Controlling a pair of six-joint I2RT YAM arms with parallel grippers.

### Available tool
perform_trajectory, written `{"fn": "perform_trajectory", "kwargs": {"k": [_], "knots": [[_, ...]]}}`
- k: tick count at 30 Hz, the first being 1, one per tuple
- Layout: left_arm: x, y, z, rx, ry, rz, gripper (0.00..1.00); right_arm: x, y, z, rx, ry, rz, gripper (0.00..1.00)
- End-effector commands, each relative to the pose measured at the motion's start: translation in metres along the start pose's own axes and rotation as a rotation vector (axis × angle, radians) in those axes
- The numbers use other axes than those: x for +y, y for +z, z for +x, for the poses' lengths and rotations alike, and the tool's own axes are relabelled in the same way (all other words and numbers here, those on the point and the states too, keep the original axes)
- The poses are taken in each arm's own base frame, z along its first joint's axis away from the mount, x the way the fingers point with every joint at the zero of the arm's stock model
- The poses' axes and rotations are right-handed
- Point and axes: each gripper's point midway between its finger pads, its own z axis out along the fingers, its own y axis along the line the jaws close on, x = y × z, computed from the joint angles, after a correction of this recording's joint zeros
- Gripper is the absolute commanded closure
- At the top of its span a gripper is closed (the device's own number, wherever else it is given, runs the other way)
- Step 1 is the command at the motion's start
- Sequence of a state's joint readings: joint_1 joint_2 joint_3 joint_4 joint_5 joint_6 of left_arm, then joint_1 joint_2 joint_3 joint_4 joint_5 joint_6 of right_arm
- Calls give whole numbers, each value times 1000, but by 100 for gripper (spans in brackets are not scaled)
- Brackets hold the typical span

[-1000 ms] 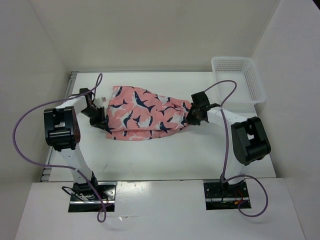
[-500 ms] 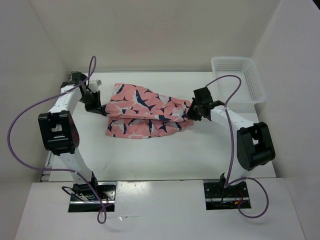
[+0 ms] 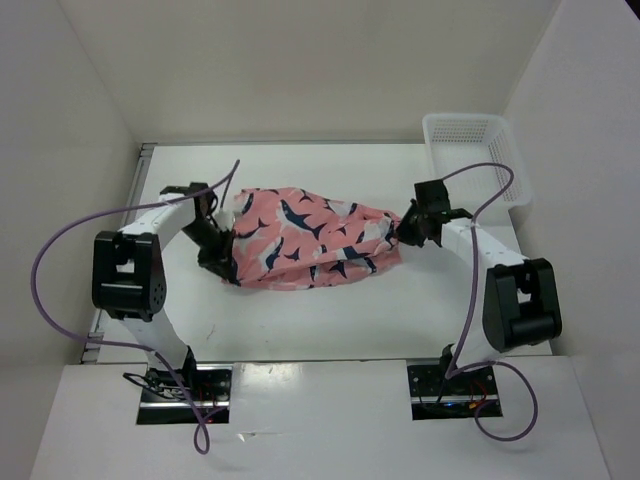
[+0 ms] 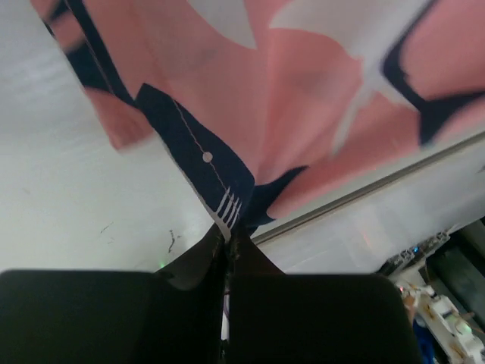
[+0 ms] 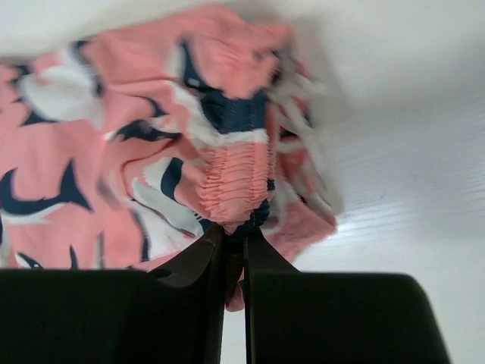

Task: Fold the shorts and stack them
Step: Fold the shorts

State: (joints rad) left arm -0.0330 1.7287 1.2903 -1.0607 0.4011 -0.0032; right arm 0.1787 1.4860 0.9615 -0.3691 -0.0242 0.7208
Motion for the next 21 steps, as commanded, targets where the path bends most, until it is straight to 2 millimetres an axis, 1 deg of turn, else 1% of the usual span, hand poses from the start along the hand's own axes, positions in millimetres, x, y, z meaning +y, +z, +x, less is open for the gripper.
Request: {"fn": "perform_trajectory", "kwargs": {"k": [1,2,3,4,5,6,8,9,10,11,12,13,14,15,16,17,18,19,20,21], "knots": [[42,24,19,78,-48,-134,100,-11,19,20,65,12,30,100],[49,29,20,85,-49,-156,100,-17,23,26,82,13,46,100],[51,32,15,71,-44,-158,100,-21,24,33,101,23,53,100],[51,33,11,58,-39,-159,98,-22,25,35,101,34,53,100],[55,37,12,65,-41,-168,98,-30,26,43,119,35,70,100],[58,37,10,56,-37,-184,98,-31,23,44,114,44,67,100],[61,40,8,54,-36,-193,98,-39,21,47,106,43,88,100],[61,41,11,63,-39,-192,98,-37,17,42,83,41,81,99],[62,43,16,76,-43,-191,98,-42,18,47,94,42,92,96],[63,45,17,74,-43,-191,98,-44,17,51,96,51,96,87],[67,47,18,86,-46,-207,97,-45,17,51,96,51,96,83],[69,49,21,91,-47,-216,92,-47,18,53,98,51,97,78],[69,51,25,102,-50,-215,89,-54,20,57,109,59,115,70],[69,51,25,102,-50,-215,85,-57,23,59,119,59,125,62],[69,51,25,102,-50,-215,81,-54,23,59,120,60,111,58],[67,50,21,90,-47,-201,81,-54,23,59,120,60,111,53],[57,46,23,97,-53,-159,79,-53,23,60,126,61,105,39],[51,40,19,82,-49,-139,77,-53,23,60,126,61,104,34],[42,29,15,56,-40,-122,75,-52,23,60,126,73,105,29],[36,18,1,7,-22,-114,64,-49,22,62,139,88,92,24]]}}
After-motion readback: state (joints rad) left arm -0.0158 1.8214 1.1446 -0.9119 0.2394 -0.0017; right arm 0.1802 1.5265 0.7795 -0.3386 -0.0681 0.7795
